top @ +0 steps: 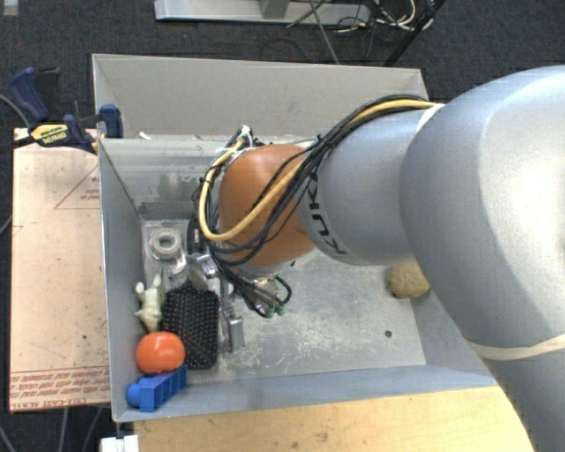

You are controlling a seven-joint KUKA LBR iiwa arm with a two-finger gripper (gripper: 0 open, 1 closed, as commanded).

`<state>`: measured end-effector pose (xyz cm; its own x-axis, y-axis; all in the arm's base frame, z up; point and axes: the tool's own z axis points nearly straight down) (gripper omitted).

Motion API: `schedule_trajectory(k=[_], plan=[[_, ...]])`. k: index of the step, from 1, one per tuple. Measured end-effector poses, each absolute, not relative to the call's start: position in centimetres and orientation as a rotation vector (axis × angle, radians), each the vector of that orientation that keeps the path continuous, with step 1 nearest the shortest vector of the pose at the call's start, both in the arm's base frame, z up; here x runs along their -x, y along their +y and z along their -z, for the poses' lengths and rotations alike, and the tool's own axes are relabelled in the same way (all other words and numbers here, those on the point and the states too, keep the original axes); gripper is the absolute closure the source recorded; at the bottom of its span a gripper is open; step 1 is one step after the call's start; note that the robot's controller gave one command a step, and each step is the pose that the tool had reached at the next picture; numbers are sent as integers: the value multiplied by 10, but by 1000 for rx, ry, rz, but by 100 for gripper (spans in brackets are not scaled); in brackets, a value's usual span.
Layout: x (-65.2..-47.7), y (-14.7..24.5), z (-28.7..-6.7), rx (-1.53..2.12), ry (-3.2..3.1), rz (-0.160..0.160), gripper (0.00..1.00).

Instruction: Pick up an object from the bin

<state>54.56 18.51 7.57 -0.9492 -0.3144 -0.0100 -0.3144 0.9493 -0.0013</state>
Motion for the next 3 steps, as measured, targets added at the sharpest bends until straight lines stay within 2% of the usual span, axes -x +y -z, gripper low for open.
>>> schedule_trajectory(k=[1,2,3], plan=[[-528,201,-96,431,3101,6,0],[-524,200,-97,393,3106,0,0],[-521,175,-93,602,3072,-1,0]])
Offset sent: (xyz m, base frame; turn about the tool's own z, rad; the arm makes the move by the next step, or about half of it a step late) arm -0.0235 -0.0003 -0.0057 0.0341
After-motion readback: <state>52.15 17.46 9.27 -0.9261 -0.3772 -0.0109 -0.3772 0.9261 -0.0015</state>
